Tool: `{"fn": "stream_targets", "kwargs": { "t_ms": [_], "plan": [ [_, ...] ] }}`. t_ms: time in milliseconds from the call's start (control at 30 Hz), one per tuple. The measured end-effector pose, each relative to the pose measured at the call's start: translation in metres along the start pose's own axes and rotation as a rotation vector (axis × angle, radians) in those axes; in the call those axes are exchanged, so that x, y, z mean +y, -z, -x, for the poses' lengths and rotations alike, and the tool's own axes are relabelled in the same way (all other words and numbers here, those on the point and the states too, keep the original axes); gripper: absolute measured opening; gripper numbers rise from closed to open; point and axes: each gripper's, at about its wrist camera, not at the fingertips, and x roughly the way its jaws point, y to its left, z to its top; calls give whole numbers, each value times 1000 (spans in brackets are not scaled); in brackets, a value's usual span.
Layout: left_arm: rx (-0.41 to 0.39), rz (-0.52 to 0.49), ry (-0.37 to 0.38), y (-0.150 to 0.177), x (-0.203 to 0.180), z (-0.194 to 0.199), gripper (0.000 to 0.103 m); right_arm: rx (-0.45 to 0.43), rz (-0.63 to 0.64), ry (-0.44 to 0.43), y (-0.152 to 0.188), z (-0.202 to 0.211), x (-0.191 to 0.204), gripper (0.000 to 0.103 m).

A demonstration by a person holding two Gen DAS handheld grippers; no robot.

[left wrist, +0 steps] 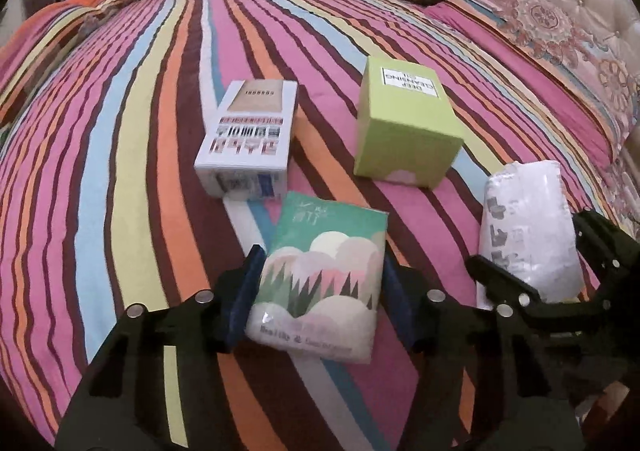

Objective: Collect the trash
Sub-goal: 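Grasp the green-and-pink tissue pack with the left tool while the right tool grasps the white plastic bag, then lift both held items and carry them down over the wastebasket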

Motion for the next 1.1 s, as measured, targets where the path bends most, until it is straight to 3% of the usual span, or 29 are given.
{"fn": "stream_targets", "kwargs": {
  "t_ms": [300,1100],
  "plan": [
    [-33,63,-24,35,-5,36,52,14,-20,-10,19,19,10,68],
    [-51,52,-57,116,-48,114,52,-12,-181,-109,76,95,19,66]
  ]
}}
